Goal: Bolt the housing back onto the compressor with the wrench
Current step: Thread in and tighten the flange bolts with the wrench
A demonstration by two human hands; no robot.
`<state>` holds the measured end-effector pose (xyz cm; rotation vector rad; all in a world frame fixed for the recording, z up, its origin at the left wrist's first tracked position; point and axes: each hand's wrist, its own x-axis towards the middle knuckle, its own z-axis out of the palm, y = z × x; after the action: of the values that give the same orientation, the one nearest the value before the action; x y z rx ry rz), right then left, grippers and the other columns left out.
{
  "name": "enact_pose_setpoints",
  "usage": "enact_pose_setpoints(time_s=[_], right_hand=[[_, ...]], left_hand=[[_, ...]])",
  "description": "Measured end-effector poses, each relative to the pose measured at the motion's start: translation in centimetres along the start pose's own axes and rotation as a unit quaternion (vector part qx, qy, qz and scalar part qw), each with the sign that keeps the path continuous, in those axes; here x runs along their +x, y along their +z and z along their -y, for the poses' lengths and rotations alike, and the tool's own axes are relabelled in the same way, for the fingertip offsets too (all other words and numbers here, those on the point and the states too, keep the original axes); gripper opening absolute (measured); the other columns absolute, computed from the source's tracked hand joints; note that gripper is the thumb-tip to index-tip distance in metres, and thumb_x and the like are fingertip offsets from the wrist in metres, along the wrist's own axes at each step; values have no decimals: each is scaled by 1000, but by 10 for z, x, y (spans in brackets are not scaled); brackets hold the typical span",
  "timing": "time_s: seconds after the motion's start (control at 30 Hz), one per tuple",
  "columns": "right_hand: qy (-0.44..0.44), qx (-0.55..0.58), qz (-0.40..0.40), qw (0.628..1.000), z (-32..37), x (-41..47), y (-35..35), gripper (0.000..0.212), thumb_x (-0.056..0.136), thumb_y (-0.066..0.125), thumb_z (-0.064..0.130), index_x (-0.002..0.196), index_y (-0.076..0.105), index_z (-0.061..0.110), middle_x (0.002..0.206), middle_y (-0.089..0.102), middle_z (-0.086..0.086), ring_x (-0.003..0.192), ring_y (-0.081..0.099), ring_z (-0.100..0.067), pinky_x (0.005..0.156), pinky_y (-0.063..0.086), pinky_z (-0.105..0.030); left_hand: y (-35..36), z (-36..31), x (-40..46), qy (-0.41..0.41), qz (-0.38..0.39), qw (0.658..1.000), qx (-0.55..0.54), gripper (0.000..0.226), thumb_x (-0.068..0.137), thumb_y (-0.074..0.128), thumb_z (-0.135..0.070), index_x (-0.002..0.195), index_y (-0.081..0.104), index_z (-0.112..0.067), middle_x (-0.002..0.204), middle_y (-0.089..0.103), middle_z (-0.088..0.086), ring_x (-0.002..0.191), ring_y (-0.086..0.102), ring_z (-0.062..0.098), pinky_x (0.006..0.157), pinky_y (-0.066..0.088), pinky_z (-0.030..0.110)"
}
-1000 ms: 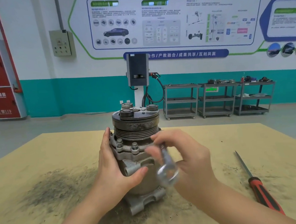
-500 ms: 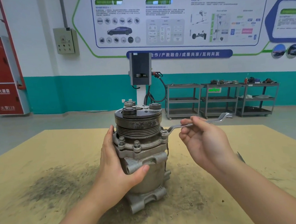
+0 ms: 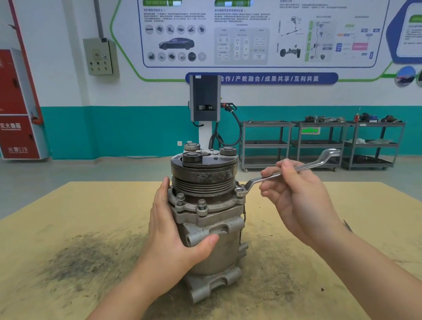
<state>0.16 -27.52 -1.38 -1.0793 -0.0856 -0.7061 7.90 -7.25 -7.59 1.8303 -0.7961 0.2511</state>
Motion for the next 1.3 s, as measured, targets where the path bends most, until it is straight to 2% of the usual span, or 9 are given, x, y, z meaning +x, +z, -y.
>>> enact_pose_setpoints(time_s=[0.1, 0.2, 0.33, 0.4, 0.5, 0.7, 0.87, 1.17, 1.3], right_hand=[[-182, -86, -13, 980, -18, -15, 4, 10, 101, 41, 22, 98, 48, 15, 77, 70, -6, 61, 66, -20, 61, 55, -27], [-383, -204, 49, 900, -32, -28, 2, 13, 101, 48, 27, 97, 57, 35, 86, 68, -4, 70, 69, -22, 68, 56, -33], [-501, -387, 133, 762, -36, -37, 6, 23, 92, 64, 27, 86, 66, 5, 83, 69, -6, 88, 67, -12, 77, 55, -23], [-464, -405, 125, 778, -34, -42, 15, 28, 85, 70, 29, 84, 67, 1, 83, 68, -4, 85, 66, -11, 73, 56, -25], [-381, -359, 82, 848, -23, -47, 25, 23, 85, 68, 36, 87, 67, 13, 84, 70, 2, 77, 67, -11, 67, 57, -32], [-127, -61, -45, 989, 7, -27, 22, 14, 104, 37, 13, 94, 47, 13, 69, 68, -4, 54, 58, -14, 56, 49, -24], [52, 123, -69, 989, 3, -11, 14, 13, 103, 35, 5, 98, 46, 8, 61, 65, -10, 47, 52, -15, 47, 47, -23], [156, 110, -7, 982, 6, 4, -2, 17, 101, 39, 8, 91, 52, 4, 67, 66, -9, 51, 57, -15, 50, 52, -24], [122, 76, -5, 990, 4, 6, -1, 20, 103, 39, 12, 90, 52, 5, 68, 68, -7, 53, 61, -15, 52, 54, -24]], left_hand=[[0, 0, -1, 3, -1, 1000, -3, 107, 54, 67, -72, 118, -18, -80, 157, 16, -18, 146, 21, 4, 123, 22, 41], [1, 1, -1, 7, -10, 1000, -4, 108, 53, 69, -71, 119, -17, -82, 157, 17, -17, 146, 22, 5, 122, 22, 43], [1, 3, 0, 16, -13, 1000, -8, 109, 55, 71, -68, 122, -14, -81, 157, 21, -14, 146, 26, 9, 121, 25, 47], [2, 4, 1, 19, -18, 1000, -18, 107, 55, 71, -68, 124, -10, -81, 155, 22, -16, 146, 26, 9, 119, 28, 49], [3, 6, 1, 20, -25, 999, -21, 103, 54, 69, -69, 124, -6, -82, 153, 25, -19, 146, 24, 7, 120, 27, 48], [3, 5, 1, 17, -20, 1000, -12, 106, 52, 69, -68, 122, -9, -82, 153, 25, -16, 143, 29, 6, 120, 26, 42], [3, 8, 2, 26, -19, 999, -7, 105, 54, 69, -69, 123, -10, -81, 153, 24, -19, 143, 27, 3, 119, 23, 36], [2, 9, 1, 35, -8, 999, 0, 105, 57, 68, -70, 126, -12, -78, 154, 20, -21, 144, 23, 2, 121, 22, 37], [2, 8, 2, 45, -9, 999, -3, 104, 57, 67, -69, 126, -11, -78, 153, 20, -22, 143, 23, 0, 119, 22, 33]])
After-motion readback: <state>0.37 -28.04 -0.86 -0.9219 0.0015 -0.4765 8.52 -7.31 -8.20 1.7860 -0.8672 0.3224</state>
